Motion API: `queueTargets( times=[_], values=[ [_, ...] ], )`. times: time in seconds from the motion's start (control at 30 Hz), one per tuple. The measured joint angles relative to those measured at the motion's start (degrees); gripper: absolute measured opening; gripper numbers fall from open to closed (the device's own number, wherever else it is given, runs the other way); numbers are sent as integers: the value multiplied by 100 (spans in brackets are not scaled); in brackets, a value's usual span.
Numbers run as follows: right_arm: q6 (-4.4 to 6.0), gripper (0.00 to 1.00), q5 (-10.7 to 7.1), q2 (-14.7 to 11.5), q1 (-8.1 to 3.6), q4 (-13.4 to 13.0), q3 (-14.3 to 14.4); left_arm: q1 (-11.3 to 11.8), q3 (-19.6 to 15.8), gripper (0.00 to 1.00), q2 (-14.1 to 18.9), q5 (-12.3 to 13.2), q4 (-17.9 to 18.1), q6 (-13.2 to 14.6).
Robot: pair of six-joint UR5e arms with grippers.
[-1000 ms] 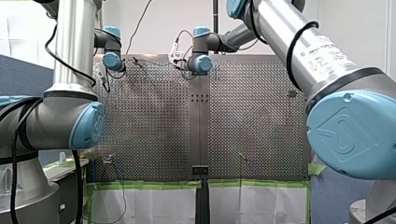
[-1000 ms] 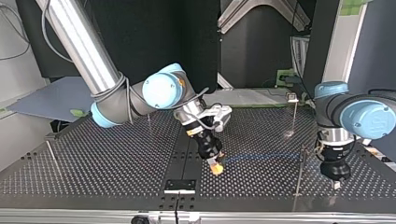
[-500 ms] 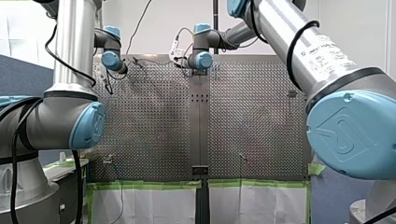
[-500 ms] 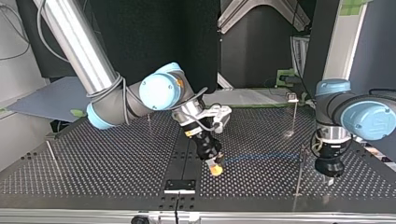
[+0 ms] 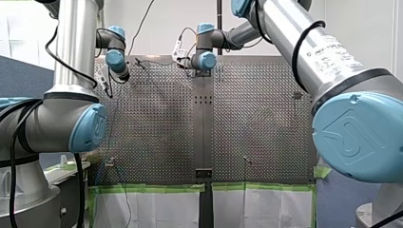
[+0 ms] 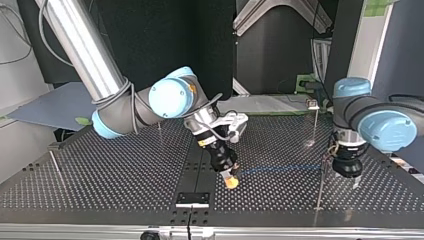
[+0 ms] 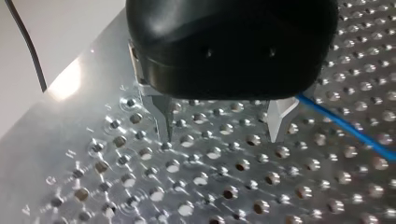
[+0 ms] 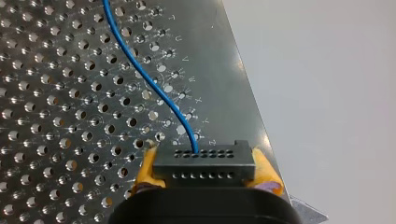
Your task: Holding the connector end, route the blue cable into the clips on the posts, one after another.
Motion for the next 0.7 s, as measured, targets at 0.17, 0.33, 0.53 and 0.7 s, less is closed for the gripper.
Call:
queueTargets(
  times=[0.17,0.33,0.53,0.7],
  values=[
    [-8,0,0,-1,3,26,0,-88,-39,100,82,14,-274,-148],
    [-7,0,0,-14,-4,35,-1,-145,-252,100,316,71,-549,-268],
    [-5,0,3,-28,-15,42,-1,-240,-596,100,662,-154,-657,-193],
    [-10,0,1,-35,-8,79,-1,-297,-870,100,934,-257,-574,-192]
  ],
)
